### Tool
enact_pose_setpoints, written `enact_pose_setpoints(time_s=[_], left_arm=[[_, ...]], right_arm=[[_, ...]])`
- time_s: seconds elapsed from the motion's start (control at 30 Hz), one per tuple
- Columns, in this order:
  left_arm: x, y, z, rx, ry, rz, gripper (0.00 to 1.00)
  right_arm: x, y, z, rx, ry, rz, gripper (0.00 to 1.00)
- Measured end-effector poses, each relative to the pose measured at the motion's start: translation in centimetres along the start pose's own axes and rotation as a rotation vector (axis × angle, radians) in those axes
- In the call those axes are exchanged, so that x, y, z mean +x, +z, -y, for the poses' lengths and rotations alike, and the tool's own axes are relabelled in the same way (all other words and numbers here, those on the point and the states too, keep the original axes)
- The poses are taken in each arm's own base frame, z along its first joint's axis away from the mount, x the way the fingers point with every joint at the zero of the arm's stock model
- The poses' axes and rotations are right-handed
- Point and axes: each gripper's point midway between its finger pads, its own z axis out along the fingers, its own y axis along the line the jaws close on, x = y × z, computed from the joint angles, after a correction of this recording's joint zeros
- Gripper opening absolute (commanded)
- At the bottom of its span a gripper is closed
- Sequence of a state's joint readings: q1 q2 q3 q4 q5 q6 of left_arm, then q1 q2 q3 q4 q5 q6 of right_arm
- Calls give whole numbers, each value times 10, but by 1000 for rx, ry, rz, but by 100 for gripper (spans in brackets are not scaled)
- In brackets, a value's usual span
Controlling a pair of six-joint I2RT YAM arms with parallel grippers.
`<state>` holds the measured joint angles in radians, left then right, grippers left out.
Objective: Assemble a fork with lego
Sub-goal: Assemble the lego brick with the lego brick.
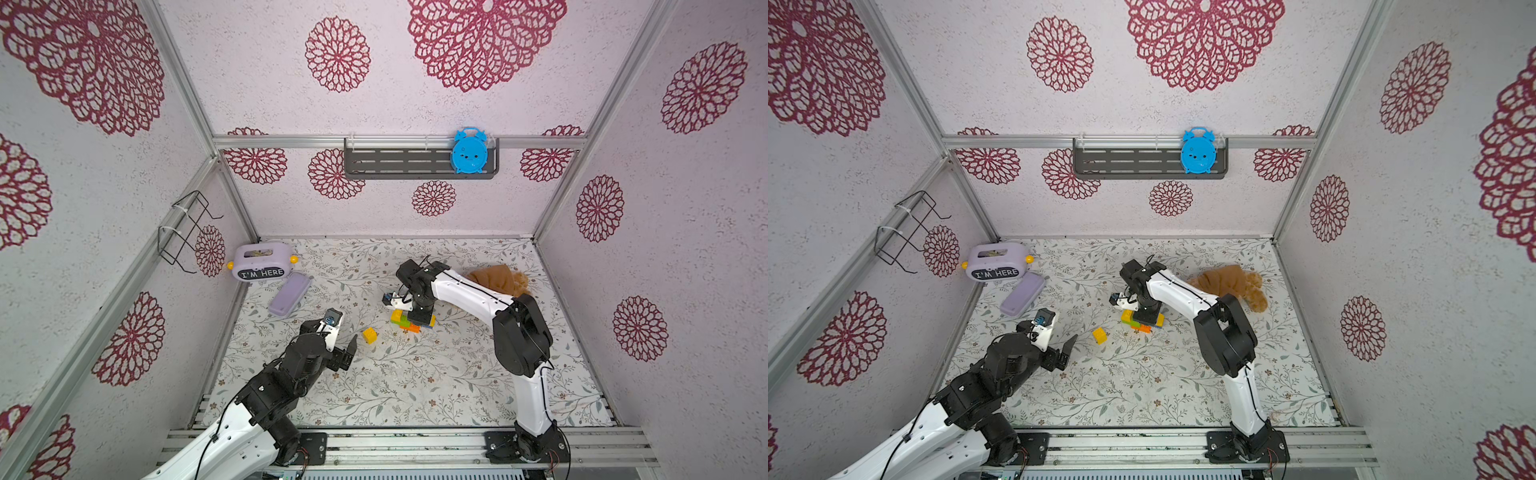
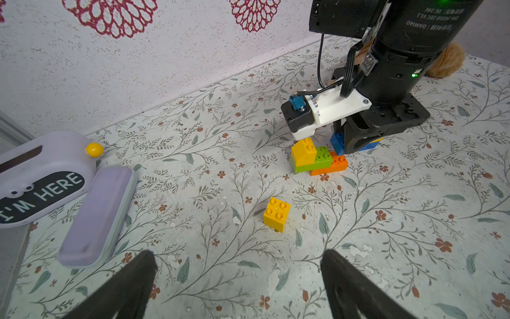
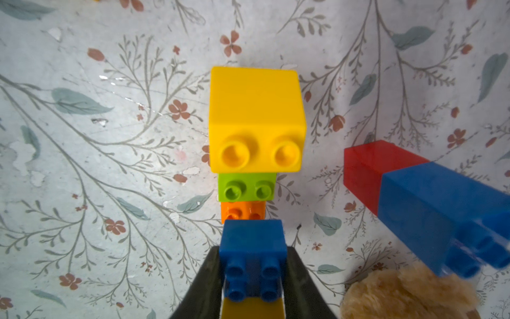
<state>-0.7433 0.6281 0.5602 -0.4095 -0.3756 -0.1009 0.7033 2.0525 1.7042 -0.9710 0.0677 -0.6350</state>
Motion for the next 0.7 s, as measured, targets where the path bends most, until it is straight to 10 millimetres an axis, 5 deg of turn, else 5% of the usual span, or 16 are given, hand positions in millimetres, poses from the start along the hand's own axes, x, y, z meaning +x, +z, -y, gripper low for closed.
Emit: enact_pose_setpoints(time_s=[0.7], left_arm=[[2, 2, 1, 0, 5, -12, 97]], right_arm=[[-3, 17, -3, -40, 48, -30, 29]])
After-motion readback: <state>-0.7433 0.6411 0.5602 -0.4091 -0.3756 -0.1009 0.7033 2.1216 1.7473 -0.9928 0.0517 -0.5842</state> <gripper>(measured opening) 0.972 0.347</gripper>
